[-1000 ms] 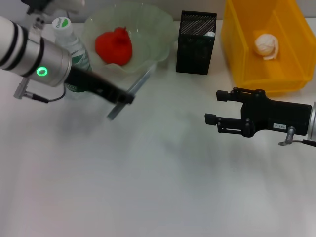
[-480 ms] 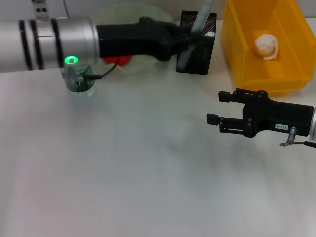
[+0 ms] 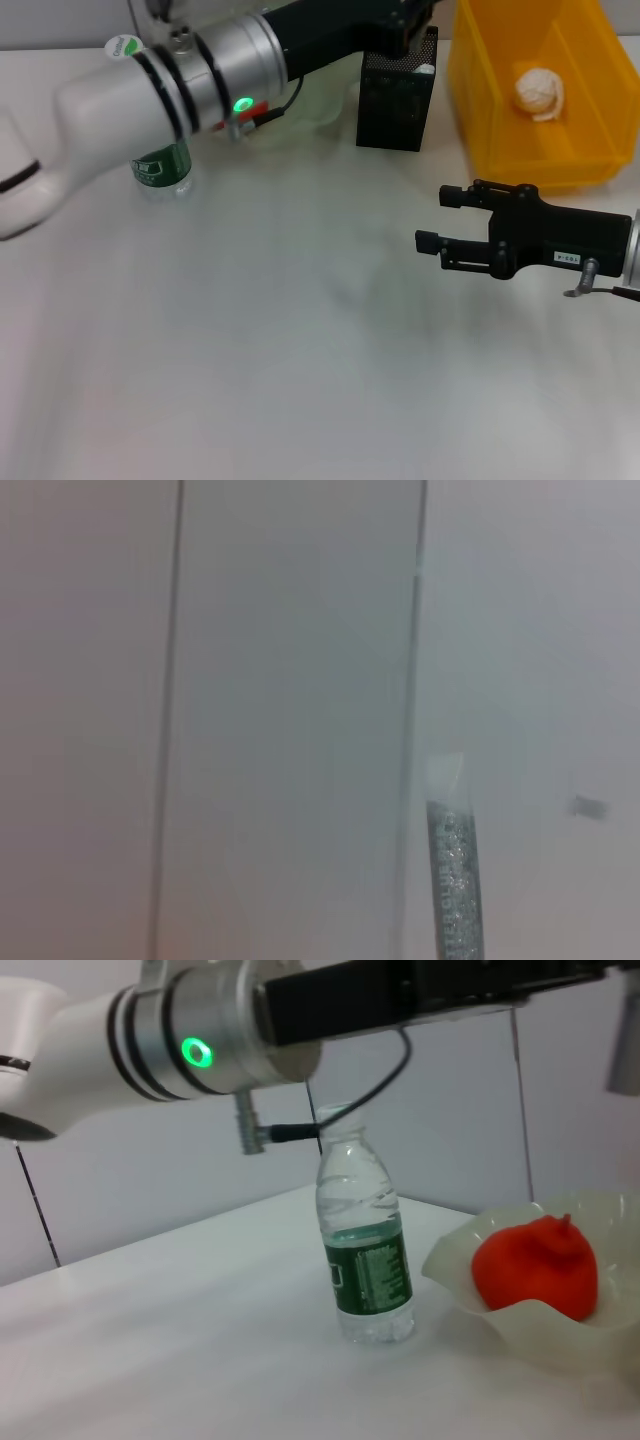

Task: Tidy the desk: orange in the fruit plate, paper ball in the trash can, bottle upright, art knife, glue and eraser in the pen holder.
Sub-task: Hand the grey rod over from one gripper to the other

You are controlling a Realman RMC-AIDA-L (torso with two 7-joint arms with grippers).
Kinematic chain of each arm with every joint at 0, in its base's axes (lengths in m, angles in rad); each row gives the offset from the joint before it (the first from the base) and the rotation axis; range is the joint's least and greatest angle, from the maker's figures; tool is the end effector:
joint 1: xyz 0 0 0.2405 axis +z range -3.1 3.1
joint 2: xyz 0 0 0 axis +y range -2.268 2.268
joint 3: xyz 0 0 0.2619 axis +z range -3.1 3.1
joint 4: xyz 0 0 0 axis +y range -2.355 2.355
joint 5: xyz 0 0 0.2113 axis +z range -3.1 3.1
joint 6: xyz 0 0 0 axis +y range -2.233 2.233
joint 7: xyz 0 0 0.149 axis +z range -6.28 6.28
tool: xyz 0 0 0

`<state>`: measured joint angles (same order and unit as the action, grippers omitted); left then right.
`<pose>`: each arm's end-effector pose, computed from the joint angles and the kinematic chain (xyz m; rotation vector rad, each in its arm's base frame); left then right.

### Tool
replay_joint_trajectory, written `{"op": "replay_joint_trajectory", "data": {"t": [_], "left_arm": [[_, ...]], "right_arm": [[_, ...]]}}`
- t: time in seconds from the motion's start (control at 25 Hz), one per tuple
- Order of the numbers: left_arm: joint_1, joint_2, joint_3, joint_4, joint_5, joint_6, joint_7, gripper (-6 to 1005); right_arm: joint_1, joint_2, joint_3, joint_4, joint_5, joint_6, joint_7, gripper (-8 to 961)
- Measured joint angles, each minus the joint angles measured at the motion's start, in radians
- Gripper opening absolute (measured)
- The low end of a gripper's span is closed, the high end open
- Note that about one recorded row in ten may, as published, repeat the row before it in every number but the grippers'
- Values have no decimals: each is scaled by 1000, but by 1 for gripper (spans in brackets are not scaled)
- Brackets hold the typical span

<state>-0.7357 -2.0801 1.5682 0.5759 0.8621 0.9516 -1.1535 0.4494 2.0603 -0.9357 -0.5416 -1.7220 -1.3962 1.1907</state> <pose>-0.1168 0.4141 -0.0679 -2.4834 -0.3939 -1.0363 0.2818 0.3238 -0.0325 -2.6515 0.5479 0.7087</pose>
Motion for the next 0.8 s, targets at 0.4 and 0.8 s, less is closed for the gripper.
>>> {"op": "replay_joint_trajectory", "data": {"t": [0.4,0.8], "left_arm": [[-22,0,363,-6,-686,-176,462,145],[218,19,393,-16,-599,183,396,145]], "right_arm": [[-6,3,7,-1,9,-16,0,752],[-53,-51,146,-10,15,-265,11,752]]}}
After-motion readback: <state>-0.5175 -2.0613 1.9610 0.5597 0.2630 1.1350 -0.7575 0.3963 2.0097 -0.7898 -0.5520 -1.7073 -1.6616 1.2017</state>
